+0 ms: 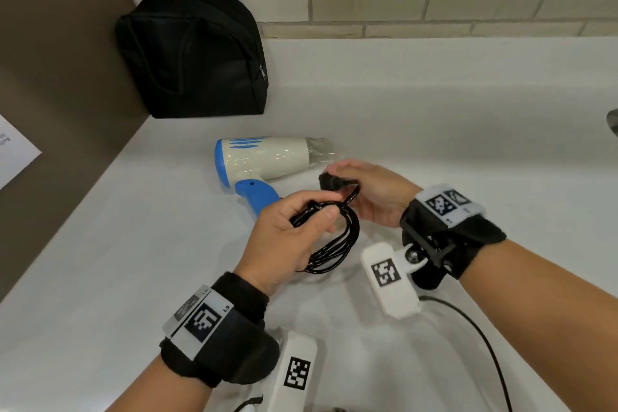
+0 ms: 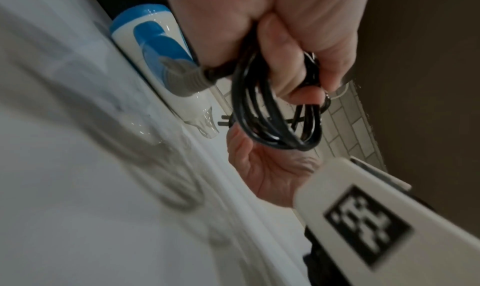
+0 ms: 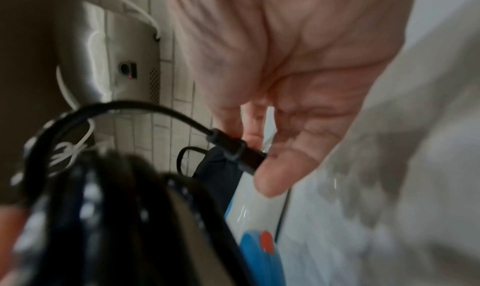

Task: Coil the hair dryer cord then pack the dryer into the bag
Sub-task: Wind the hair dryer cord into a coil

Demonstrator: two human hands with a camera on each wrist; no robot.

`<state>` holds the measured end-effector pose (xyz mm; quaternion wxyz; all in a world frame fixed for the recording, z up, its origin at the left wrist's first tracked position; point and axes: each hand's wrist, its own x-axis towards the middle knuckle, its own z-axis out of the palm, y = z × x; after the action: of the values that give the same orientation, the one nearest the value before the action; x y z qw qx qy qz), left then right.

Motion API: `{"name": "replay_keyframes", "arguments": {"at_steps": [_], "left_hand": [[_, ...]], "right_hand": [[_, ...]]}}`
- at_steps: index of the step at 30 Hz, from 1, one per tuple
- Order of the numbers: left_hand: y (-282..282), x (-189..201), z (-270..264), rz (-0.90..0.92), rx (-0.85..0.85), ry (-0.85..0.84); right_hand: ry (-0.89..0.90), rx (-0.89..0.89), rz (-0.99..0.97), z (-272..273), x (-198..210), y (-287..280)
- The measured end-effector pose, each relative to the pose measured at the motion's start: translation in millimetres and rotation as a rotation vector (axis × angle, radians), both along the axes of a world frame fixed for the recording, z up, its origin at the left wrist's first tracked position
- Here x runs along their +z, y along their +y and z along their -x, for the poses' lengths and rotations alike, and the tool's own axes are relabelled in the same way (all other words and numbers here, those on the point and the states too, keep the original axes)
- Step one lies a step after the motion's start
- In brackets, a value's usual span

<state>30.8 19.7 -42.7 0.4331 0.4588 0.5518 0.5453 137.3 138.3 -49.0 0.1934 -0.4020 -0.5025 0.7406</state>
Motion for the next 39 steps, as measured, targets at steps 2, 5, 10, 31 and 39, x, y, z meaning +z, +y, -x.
{"name": "replay_keyframes", "arguments": {"at_steps": [2, 5, 10, 31, 39], "left_hand": [[1.3, -0.2, 3.0, 0.004, 0.036, -0.087], [5.5, 0.1, 6.2, 0.059, 0.095, -0.257], [10.2, -4.1, 1.3, 0.112, 0.166, -0.277], [2.8, -13.2, 3.5, 0.185, -0.006, -0.193], [9.3, -22.8, 5.9, 0.173, 0.221, -0.416]], "right_hand": [[0.021, 0.106, -0.019, -0.2, -4.1, -10.7], [0.041, 0.129, -0.068, -5.0, -5.9, -26.8], [0.165, 0.089, 0.001, -11.9, -1.6, -38.3], [-0.047, 0.286, -0.200, -22.5, -8.1, -41.5], [-0.641, 0.192, -0.932, -12.5, 21.0, -69.3]]}}
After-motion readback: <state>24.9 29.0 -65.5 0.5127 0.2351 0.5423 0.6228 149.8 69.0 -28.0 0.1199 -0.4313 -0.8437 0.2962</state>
